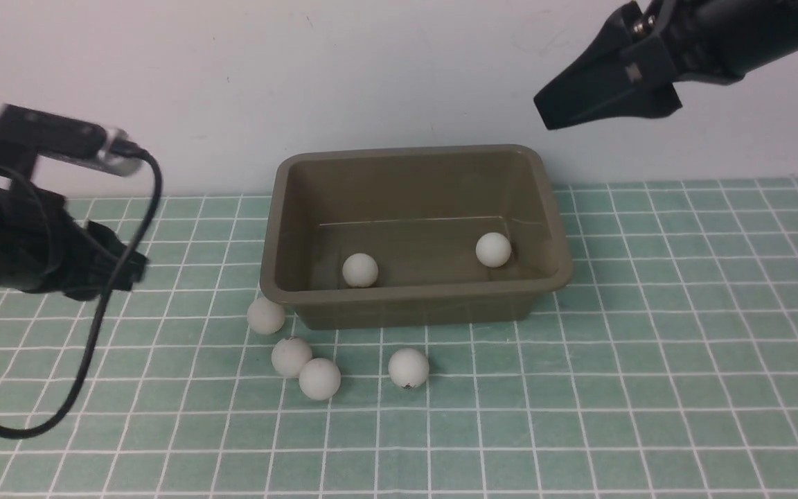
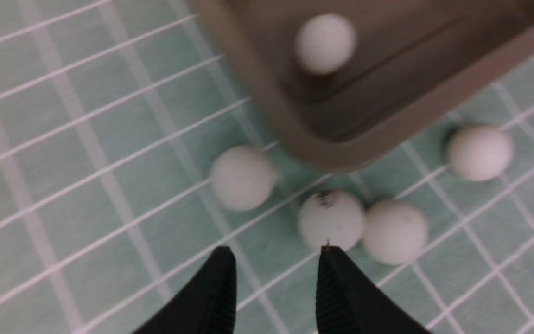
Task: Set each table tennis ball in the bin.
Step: Use the left arm to clamp the table tennis ball closest to it
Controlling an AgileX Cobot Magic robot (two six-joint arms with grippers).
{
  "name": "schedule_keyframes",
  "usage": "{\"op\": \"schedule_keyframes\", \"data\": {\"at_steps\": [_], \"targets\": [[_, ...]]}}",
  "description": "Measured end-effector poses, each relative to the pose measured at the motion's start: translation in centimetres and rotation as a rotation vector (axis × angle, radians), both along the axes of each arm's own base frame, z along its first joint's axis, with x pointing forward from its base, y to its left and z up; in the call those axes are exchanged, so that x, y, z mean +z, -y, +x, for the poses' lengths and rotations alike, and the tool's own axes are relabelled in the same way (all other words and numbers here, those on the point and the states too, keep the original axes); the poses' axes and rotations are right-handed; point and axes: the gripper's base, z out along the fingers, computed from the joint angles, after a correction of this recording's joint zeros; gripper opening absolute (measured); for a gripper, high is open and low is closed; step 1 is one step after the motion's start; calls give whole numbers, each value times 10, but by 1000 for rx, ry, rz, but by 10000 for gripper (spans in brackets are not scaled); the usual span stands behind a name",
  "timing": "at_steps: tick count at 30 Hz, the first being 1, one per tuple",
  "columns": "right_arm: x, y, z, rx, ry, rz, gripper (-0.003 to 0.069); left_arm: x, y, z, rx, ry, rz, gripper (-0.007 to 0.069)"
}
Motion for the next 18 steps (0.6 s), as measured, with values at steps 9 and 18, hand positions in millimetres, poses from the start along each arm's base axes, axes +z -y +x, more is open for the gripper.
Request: {"op": "schedule_keyframes", "data": {"at_steps": [9, 18], "targets": [[0, 0, 0, -8, -12, 13, 423, -13, -13, 24, -43, 192, -119, 230], [0, 0, 0, -8, -12, 13, 423, -21, -24, 27, -55, 212, 64, 361]]}}
